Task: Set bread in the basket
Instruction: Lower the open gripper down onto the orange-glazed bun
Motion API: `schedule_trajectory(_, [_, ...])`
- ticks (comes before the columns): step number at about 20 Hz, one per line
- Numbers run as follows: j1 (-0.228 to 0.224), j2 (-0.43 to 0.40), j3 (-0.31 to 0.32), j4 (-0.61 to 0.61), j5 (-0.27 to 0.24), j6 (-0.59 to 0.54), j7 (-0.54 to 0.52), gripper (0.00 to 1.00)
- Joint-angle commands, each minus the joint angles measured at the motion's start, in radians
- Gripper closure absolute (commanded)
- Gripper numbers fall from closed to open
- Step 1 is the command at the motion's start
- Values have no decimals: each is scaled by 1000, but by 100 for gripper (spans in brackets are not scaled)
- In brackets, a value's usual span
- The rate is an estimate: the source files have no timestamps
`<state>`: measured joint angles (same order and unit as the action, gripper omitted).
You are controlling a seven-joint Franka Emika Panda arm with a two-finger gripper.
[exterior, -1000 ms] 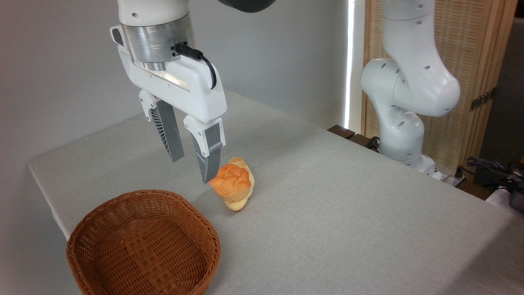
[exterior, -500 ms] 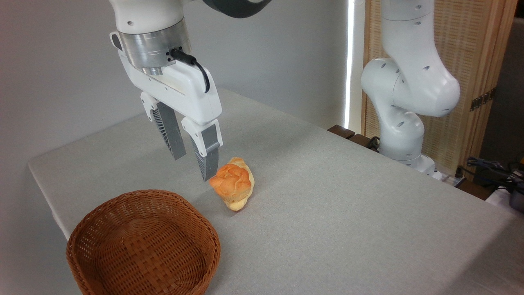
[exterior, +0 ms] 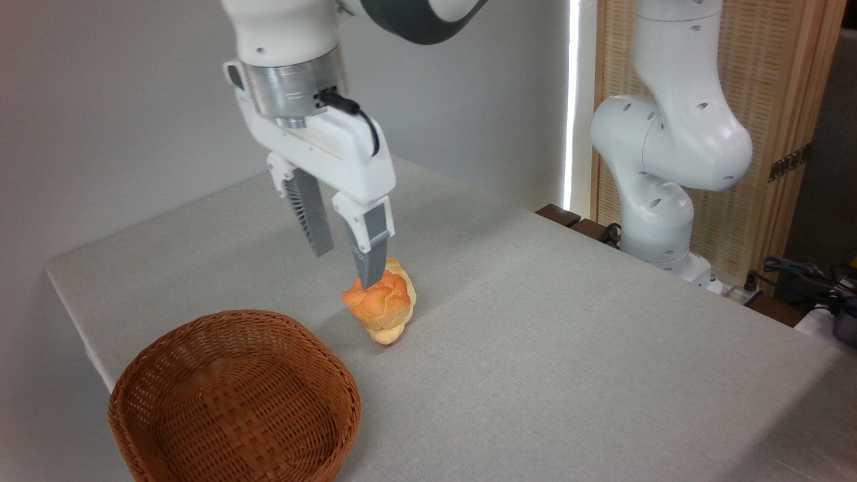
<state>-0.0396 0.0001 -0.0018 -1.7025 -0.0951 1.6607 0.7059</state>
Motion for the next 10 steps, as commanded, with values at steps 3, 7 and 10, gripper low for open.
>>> schedule_trajectory(3, [-65,-143,0,-233,12,80,87,0])
schedule_trajectory(7, [-88,-155,-1,-273,12,125,87,0])
schedule_trajectory(10, [-106,-166,-1,-312,12,169,87,0])
